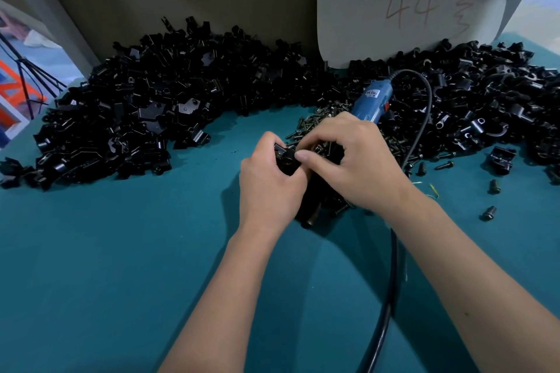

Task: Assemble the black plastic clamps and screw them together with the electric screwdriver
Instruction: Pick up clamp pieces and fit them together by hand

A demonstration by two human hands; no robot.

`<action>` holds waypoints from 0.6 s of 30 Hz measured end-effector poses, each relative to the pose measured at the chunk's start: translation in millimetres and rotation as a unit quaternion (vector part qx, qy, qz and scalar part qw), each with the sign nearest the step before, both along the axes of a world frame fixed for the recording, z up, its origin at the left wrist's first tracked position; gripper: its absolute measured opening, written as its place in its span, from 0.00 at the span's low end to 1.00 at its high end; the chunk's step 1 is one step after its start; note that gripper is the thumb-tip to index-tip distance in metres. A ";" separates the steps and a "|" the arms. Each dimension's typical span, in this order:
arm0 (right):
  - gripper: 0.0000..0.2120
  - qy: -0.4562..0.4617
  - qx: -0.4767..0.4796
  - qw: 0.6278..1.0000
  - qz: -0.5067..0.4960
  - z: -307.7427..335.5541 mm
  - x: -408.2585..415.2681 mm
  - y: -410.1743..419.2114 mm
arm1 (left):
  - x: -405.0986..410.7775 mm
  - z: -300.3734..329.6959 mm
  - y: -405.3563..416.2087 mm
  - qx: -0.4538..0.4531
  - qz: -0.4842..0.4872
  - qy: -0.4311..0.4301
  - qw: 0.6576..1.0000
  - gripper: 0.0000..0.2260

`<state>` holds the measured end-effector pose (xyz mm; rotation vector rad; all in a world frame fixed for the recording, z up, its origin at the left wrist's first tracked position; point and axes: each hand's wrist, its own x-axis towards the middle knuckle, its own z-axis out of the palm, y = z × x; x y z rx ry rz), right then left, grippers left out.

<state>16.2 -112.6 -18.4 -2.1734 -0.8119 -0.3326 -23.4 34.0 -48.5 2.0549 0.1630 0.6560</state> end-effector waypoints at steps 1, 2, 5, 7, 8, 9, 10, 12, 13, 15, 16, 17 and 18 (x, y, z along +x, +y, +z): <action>0.02 0.009 -0.001 1.000 0.006 0.5 1.2 -1.9 | -0.1 0.1 -0.3 -0.002 -0.002 -0.002 1.000 0.11; 0.02 0.015 -0.004 1.000 0.011 1.2 2.4 -3.8 | -0.2 -0.3 -0.9 -0.001 -0.004 -0.004 1.000 0.11; 0.03 0.018 -0.006 0.999 0.028 3.8 5.8 -8.9 | 0.3 -1.6 -0.6 -0.001 -0.007 -0.002 1.000 0.13; 0.04 0.025 0.003 0.999 0.039 5.0 6.4 -11.4 | 0.6 -2.5 0.8 -0.012 -0.015 0.000 1.000 0.14; 0.04 0.033 0.010 0.998 0.046 5.4 6.6 -12.6 | 0.9 -2.9 1.4 -0.018 -0.019 0.002 1.000 0.15; 0.05 0.044 0.018 0.997 0.055 5.6 7.0 -13.4 | 0.9 -2.9 1.8 -0.022 -0.021 0.006 1.000 0.16; 0.06 0.054 0.024 0.996 0.064 5.9 7.5 -14.3 | 1.1 -2.6 1.8 -0.024 -0.022 0.011 0.999 0.16; 0.09 0.073 0.031 0.994 0.076 6.7 8.8 -15.6 | 0.9 -0.7 1.2 -0.034 -0.030 0.023 0.999 0.17; 0.10 0.081 0.036 0.993 0.081 7.0 9.4 -16.0 | 0.5 1.0 1.1 -0.049 -0.042 0.032 0.997 0.17; 0.09 0.092 0.049 0.991 0.085 7.6 11.0 -16.5 | -1.5 5.2 2.9 -0.134 -0.108 0.055 0.984 0.16; 0.08 0.096 0.057 0.990 0.082 7.8 11.9 -17.1 | -3.3 7.7 3.8 -0.211 -0.158 0.068 0.962 0.13; 0.06 0.101 0.068 0.990 0.077 8.1 12.8 -17.7 | -5.0 10.1 4.5 -0.301 -0.212 0.082 0.926 0.11; 0.04 0.107 0.082 0.989 0.070 8.3 13.4 -18.5 | -6.8 12.8 4.8 -0.381 -0.258 0.095 0.883 0.08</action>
